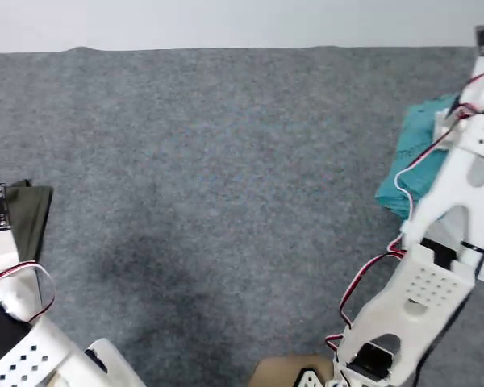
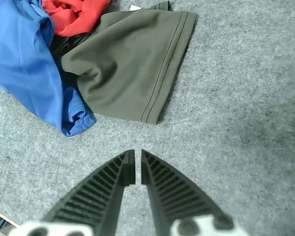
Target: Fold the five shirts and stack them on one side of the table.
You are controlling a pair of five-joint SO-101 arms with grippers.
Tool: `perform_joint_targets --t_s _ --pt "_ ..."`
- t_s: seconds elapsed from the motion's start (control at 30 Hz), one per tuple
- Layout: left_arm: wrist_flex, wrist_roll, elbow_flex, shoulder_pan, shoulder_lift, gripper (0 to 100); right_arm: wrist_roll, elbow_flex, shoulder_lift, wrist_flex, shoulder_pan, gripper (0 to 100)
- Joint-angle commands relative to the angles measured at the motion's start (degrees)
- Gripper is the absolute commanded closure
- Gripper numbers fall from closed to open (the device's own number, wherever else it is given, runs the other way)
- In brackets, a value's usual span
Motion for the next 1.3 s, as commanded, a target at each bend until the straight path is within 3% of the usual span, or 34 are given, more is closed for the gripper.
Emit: perform_joint_targets --t_s 0.0,0.83,1.0,1.27 --pt "-0.18 -0.53 -0.75 0.44 -0.53 96 -1.67 -5.89 -5.58 0.66 -1.54 98.9" --pt "-0.62 -0.62 -0.4 0.53 -0.44 96 -1.67 -9.93 -4.79 6.2 6.11 98.9" --pt "-0.62 -0.62 -0.4 0.53 -0.44 96 -1.41 -3.69 -4.79 5.41 10.86 98.9" --pt "-0.26 -0.44 -0.4 3.78 -0.44 96 0.88 9.85 -3.91 -4.0 19.47 98.9"
